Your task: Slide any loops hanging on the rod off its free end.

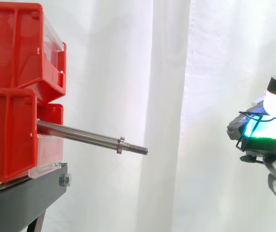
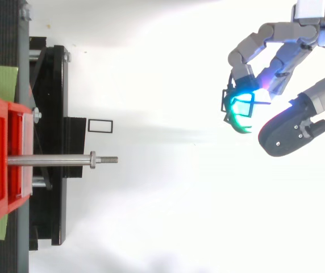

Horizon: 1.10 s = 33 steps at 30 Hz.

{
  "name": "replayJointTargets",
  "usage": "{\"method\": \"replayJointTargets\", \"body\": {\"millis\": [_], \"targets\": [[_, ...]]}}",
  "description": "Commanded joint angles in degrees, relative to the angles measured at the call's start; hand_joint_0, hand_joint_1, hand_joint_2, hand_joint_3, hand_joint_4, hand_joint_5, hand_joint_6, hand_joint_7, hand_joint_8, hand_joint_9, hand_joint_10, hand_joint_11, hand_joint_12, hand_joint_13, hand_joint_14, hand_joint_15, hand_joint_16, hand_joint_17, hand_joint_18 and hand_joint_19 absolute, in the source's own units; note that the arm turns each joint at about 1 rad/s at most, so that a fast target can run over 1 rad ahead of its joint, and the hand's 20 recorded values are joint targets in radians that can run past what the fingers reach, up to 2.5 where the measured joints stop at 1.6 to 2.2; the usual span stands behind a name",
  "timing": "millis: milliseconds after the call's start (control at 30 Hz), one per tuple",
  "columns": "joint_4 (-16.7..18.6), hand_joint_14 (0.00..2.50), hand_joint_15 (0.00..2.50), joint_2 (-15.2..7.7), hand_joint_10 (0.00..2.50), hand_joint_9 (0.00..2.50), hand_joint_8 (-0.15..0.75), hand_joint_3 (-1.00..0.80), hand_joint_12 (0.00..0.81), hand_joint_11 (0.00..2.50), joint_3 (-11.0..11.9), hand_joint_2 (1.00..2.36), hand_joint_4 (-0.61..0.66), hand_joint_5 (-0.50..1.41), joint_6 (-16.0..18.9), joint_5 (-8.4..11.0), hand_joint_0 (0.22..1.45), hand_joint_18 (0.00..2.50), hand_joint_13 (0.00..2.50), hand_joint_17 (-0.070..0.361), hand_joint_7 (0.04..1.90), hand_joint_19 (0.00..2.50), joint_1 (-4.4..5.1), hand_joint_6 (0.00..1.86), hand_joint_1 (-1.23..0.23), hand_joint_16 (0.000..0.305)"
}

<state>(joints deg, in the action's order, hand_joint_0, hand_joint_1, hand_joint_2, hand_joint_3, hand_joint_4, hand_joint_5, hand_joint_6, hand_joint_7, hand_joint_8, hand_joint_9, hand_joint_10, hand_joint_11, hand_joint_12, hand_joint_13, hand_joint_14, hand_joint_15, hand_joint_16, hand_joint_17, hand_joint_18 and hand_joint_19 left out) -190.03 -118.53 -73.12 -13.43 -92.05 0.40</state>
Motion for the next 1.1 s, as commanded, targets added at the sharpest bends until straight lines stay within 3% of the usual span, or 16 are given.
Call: {"method": "replayJointTargets", "body": {"millis": [0,133,233,367,533,600,700,1067], "targets": [[0.0,0.01,0.14,0.0,0.01,0.78,0.263,-0.3,0.25,0.43,0.0,1.02,0.08,-0.22,-0.2,-0.06,0.62,0.84,0.82,0.103,1.26,0.34,0.04,0.8,-0.72,0.046],[-0.6,0.01,0.15,0.1,0.01,0.84,0.257,-0.25,0.25,0.51,0.0,1.02,0.08,-0.23,0.1,-0.15,0.65,0.85,0.84,0.103,1.26,0.32,0.04,0.8,-0.74,0.046],[-2.3,0.01,0.14,1.6,0.01,0.84,0.256,-0.24,0.252,0.52,0.0,1.02,0.11,-0.23,-0.2,0.12,0.67,0.85,0.84,0.103,1.24,0.32,0.04,0.81,-0.75,0.046],[-5.2,0.01,0.15,2.9,0.02,0.84,0.254,-0.31,0.249,0.52,0.1,1.02,0.14,-0.23,-0.2,2.05,0.66,0.85,0.84,0.103,1.24,0.32,0.22,0.81,-0.76,0.046],[-4.7,0.01,0.16,2.8,0.02,0.85,0.261,-0.33,0.252,0.53,0.0,1.02,0.13,-0.23,-0.2,2.23,0.64,0.85,0.85,0.103,1.25,0.34,0.57,0.81,-0.75,0.046],[-3.7,0.01,0.16,2.8,0.01,0.86,0.262,-0.32,0.253,0.53,0.0,1.02,0.13,-0.23,-0.2,3.54,0.63,0.85,0.86,0.103,1.26,0.34,0.92,0.81,-0.75,0.046],[-3.7,0.01,0.16,2.9,0.01,0.86,0.264,-0.33,0.255,0.53,0.0,1.02,0.11,-0.23,-0.3,3.72,0.65,0.85,0.86,0.103,1.26,0.33,1.18,0.81,-0.74,0.046],[-3.6,0.01,0.15,2.8,0.02,0.85,0.253,-0.43,0.25,0.53,0.0,1.01,0.12,-0.23,0.1,5.04,0.69,0.86,0.86,0.102,1.22,0.32,1.36,0.8,-0.79,0.045]]}}
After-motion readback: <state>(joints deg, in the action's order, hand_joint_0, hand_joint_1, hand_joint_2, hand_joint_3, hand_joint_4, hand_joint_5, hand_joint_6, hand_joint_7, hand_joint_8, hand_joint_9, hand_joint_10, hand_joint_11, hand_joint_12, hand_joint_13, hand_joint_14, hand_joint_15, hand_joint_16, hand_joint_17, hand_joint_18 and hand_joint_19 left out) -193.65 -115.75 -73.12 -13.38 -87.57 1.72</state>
